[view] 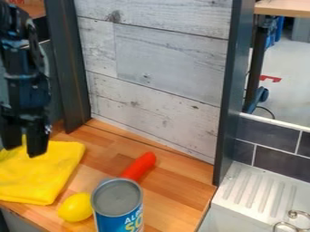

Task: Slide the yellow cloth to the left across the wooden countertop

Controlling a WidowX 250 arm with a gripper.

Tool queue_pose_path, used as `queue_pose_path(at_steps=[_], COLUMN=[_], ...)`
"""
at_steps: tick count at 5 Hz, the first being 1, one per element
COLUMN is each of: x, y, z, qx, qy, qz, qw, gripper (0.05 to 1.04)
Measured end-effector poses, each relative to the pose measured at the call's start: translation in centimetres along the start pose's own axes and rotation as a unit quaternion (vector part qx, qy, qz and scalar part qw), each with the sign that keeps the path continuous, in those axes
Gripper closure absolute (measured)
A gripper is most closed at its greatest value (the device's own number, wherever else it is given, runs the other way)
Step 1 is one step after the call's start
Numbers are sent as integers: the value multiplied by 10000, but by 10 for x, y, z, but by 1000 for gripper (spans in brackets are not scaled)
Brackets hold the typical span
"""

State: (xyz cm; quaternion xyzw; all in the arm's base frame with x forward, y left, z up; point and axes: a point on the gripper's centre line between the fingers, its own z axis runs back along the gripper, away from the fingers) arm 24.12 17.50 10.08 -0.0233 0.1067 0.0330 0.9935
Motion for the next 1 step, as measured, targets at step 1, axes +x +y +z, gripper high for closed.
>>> queue_pose_path(at_steps=[1], x=[-25], y=[-10], z=[16], qx=[140], qy=[-81], qz=[190], qw=[9997], gripper=[83])
